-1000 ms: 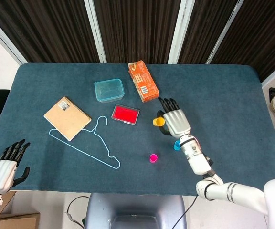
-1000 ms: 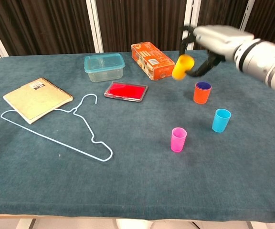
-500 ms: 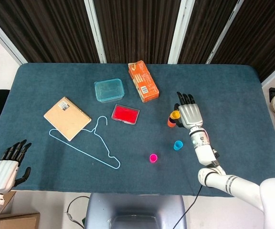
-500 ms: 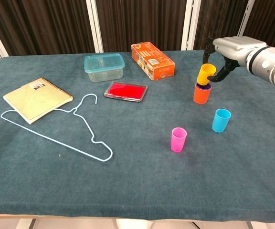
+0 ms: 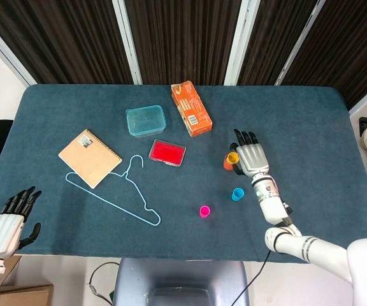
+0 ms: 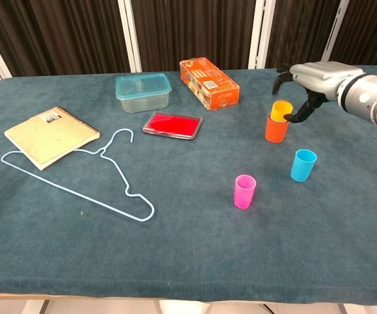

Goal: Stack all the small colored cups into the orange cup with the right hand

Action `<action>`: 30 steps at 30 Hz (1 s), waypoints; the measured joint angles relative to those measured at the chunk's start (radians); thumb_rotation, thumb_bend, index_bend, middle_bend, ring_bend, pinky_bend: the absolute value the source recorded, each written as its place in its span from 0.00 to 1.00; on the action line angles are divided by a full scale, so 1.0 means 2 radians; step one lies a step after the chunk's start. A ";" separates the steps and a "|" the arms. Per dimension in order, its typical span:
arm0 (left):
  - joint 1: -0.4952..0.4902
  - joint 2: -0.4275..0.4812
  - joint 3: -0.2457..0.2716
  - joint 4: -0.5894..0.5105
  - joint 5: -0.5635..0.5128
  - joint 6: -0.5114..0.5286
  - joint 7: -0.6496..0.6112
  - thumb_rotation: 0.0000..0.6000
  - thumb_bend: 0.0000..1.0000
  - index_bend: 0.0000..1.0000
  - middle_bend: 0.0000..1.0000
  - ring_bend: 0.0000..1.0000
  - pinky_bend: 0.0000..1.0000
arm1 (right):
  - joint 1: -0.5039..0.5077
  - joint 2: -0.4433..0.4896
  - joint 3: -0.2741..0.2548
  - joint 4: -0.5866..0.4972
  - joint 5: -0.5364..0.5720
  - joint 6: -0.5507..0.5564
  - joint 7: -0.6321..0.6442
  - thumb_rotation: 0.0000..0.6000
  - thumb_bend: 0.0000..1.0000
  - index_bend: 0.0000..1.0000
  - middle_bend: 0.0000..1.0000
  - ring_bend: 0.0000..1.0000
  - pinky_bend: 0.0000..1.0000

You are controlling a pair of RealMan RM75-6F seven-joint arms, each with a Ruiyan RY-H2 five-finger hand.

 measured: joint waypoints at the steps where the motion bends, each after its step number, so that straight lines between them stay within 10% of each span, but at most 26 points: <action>1: 0.000 0.000 0.000 0.000 0.000 0.000 0.000 1.00 0.45 0.00 0.00 0.00 0.13 | -0.001 0.003 0.000 -0.006 -0.001 -0.001 0.003 1.00 0.46 0.04 0.00 0.00 0.00; 9: -0.001 -0.001 0.000 0.000 0.000 -0.003 0.004 1.00 0.45 0.00 0.00 0.00 0.13 | -0.024 0.056 -0.020 -0.106 -0.074 0.016 0.046 1.00 0.44 0.12 0.00 0.00 0.00; 16: -0.001 -0.003 0.002 -0.002 0.003 -0.002 0.009 1.00 0.45 0.00 0.00 0.00 0.13 | -0.056 0.140 -0.091 -0.220 -0.193 0.023 0.081 1.00 0.44 0.26 0.00 0.00 0.00; 30: -0.002 -0.003 0.003 -0.002 0.004 -0.003 0.008 1.00 0.45 0.00 0.00 0.00 0.13 | -0.069 0.109 -0.112 -0.131 -0.180 -0.004 0.071 1.00 0.44 0.42 0.00 0.00 0.00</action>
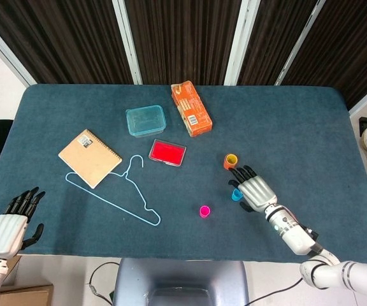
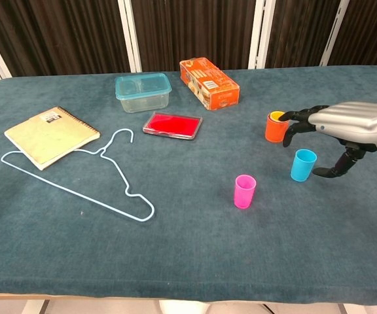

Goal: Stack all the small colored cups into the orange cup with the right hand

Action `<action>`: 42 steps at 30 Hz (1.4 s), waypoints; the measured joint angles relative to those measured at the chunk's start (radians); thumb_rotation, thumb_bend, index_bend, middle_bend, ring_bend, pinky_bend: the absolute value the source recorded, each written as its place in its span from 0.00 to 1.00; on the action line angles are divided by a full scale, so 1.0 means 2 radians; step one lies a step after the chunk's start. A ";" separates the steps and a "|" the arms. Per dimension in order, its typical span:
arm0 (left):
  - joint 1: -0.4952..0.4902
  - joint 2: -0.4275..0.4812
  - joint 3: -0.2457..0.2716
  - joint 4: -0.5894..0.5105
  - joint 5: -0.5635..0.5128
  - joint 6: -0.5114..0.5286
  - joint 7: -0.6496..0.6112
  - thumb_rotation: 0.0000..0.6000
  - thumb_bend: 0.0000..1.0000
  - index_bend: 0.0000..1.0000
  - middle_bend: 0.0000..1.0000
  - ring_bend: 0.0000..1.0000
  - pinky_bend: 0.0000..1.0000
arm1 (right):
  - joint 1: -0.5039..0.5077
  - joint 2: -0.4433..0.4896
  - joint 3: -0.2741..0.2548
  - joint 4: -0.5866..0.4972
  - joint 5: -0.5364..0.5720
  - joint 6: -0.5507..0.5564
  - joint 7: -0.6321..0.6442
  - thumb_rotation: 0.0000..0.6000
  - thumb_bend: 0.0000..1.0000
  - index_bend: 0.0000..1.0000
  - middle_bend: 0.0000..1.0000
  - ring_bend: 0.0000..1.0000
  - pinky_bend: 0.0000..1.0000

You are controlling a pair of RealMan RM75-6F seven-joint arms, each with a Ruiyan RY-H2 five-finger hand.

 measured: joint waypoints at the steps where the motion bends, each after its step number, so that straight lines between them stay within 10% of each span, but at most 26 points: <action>1: 0.000 0.000 0.000 0.000 0.000 0.000 0.000 1.00 0.45 0.00 0.00 0.00 0.13 | 0.000 -0.004 0.001 0.007 0.001 -0.001 0.001 1.00 0.44 0.43 0.00 0.00 0.00; 23: 0.000 0.001 0.000 0.001 -0.001 -0.001 -0.002 1.00 0.45 0.00 0.00 0.00 0.13 | -0.006 -0.020 0.028 0.021 0.015 0.019 0.004 1.00 0.44 0.67 0.06 0.00 0.00; 34: -0.004 -0.003 -0.001 -0.001 -0.006 -0.008 0.009 1.00 0.45 0.00 0.00 0.00 0.13 | 0.023 -0.038 0.120 0.035 0.070 0.056 -0.005 1.00 0.44 0.67 0.07 0.00 0.00; 42: -0.004 -0.002 -0.002 -0.001 -0.007 -0.008 0.008 1.00 0.45 0.00 0.00 0.00 0.13 | 0.051 -0.069 0.137 0.075 0.130 0.038 -0.048 1.00 0.44 0.67 0.08 0.00 0.00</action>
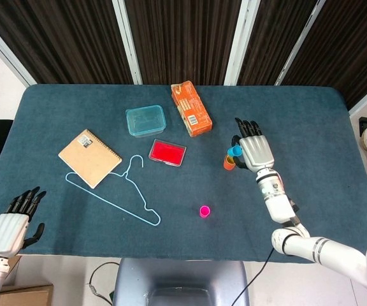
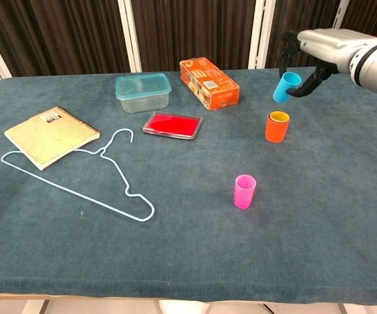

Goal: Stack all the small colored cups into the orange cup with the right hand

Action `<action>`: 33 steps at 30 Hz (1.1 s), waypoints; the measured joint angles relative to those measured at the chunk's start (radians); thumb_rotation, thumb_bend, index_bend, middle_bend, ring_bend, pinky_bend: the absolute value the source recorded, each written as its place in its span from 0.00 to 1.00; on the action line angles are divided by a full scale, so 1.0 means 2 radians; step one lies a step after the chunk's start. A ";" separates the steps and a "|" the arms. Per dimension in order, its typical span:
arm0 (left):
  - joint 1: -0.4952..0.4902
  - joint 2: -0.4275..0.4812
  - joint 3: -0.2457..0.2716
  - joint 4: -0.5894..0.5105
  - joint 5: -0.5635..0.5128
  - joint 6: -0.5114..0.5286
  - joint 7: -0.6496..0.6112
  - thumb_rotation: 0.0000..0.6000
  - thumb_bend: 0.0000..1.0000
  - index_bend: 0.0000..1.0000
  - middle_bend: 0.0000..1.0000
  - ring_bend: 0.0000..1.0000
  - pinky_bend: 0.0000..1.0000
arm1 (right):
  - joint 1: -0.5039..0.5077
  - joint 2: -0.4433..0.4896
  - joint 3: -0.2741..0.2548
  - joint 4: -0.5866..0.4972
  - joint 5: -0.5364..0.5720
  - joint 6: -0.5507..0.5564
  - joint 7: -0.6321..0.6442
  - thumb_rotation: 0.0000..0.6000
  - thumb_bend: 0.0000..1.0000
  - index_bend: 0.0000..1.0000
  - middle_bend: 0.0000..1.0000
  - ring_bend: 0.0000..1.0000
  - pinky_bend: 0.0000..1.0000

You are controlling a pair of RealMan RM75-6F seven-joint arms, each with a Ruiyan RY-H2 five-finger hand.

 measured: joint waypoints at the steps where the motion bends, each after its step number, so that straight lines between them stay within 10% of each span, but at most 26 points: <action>1: 0.000 0.000 0.000 0.000 0.000 0.000 -0.001 1.00 0.45 0.00 0.00 0.00 0.13 | 0.001 -0.003 -0.002 0.005 0.002 -0.002 -0.001 1.00 0.44 0.67 0.08 0.00 0.00; 12: 0.002 0.001 0.001 0.002 0.001 0.003 -0.005 1.00 0.45 0.00 0.00 0.00 0.13 | 0.009 -0.034 -0.018 0.048 0.009 -0.020 0.002 1.00 0.44 0.61 0.07 0.00 0.00; 20: 0.002 0.002 0.000 0.002 0.001 0.005 -0.008 1.00 0.45 0.00 0.00 0.00 0.13 | 0.007 -0.022 -0.022 0.031 0.022 -0.030 -0.004 1.00 0.44 0.19 0.00 0.00 0.00; 33: 0.004 0.000 0.002 0.001 0.004 0.007 -0.004 1.00 0.45 0.00 0.00 0.00 0.13 | -0.029 0.061 -0.087 -0.165 -0.137 -0.010 0.058 1.00 0.44 0.28 0.00 0.00 0.00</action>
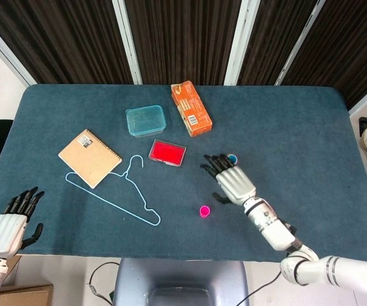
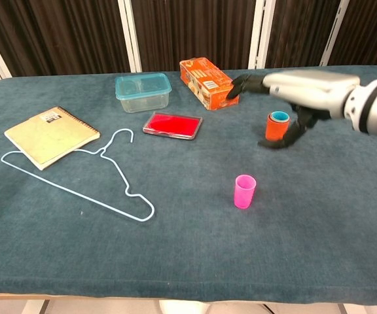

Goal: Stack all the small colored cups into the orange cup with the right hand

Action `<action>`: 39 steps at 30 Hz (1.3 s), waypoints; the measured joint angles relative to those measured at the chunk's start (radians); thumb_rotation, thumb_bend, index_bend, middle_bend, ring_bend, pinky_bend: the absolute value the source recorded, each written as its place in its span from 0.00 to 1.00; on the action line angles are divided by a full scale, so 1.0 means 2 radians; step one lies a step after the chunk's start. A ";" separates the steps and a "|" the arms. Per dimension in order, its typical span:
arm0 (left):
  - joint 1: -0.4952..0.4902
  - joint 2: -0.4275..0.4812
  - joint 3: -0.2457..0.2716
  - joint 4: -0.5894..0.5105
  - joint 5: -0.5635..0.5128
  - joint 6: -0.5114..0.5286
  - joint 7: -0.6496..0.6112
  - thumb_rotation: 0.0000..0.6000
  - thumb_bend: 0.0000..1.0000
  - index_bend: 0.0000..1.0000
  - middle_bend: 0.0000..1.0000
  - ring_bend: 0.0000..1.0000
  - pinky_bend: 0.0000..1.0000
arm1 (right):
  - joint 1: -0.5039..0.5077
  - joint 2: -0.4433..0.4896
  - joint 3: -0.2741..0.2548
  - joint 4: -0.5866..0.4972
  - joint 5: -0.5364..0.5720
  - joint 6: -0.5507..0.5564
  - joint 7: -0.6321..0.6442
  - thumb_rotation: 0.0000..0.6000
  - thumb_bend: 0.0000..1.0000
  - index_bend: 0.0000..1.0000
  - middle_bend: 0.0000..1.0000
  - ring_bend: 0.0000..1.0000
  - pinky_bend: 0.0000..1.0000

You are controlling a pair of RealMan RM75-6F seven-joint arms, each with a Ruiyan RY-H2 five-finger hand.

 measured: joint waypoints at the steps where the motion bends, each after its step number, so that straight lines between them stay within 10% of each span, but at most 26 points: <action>1: 0.000 0.000 0.000 0.000 0.001 0.001 0.000 1.00 0.45 0.00 0.00 0.00 0.13 | -0.003 0.006 -0.015 -0.014 -0.019 -0.001 0.001 1.00 0.44 0.28 0.00 0.00 0.00; 8: 0.004 0.004 0.002 0.000 0.006 0.008 -0.009 1.00 0.45 0.00 0.00 0.00 0.13 | -0.011 0.002 -0.049 -0.020 -0.031 -0.014 -0.025 1.00 0.44 0.34 0.00 0.00 0.00; 39: 0.004 0.009 -0.002 0.002 0.003 0.009 -0.020 1.00 0.45 0.00 0.00 0.00 0.13 | -0.002 -0.070 -0.019 0.037 0.026 -0.002 -0.064 1.00 0.45 0.63 0.04 0.00 0.00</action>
